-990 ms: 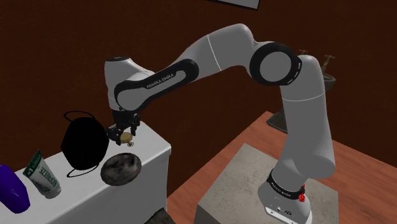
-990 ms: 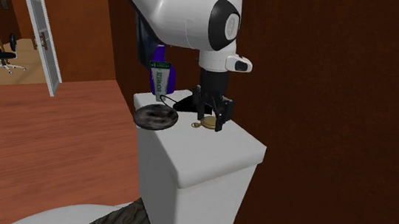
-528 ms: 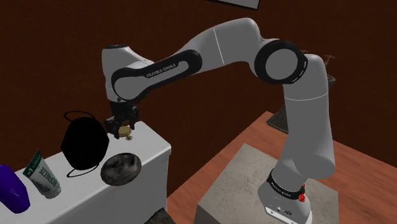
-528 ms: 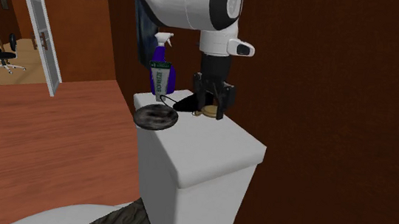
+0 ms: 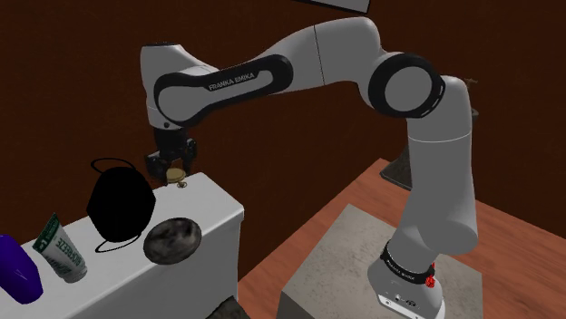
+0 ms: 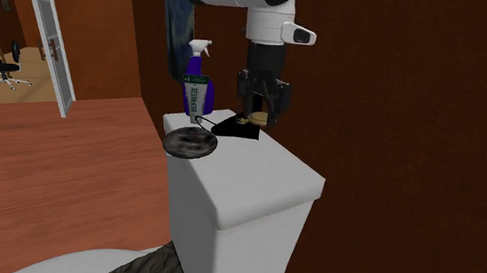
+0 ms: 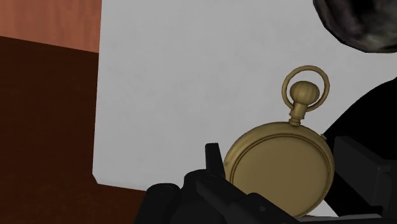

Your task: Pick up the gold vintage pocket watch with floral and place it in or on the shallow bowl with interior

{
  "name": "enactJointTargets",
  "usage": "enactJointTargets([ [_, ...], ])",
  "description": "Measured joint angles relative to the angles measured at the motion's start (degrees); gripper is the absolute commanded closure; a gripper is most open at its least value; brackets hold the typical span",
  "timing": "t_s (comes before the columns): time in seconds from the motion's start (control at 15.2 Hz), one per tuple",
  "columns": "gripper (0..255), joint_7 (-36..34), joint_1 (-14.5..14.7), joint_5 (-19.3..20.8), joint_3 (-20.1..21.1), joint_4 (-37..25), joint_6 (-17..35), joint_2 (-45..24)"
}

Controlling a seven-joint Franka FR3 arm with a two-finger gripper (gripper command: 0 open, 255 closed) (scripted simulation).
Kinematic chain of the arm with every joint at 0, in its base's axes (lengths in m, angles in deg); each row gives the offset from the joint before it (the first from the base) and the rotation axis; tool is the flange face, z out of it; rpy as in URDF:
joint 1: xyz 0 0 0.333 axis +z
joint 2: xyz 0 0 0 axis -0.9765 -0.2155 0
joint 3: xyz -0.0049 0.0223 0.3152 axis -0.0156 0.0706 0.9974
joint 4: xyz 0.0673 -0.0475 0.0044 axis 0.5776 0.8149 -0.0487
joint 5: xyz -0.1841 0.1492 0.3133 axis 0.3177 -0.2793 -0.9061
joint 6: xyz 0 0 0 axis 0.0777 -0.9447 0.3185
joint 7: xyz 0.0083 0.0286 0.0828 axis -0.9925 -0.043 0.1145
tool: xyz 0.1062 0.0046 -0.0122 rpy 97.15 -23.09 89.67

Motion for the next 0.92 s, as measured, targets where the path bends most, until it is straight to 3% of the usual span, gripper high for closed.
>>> enactJointTargets([
  [0.4, 255, 0.08, 0.09, -0.32, 0.2, -2.85, -3.81, 0.98],
  [0.92, 255, -6.83, 3.91, -0.94, 2.79, 6.29, -1.14, 7.59],
])
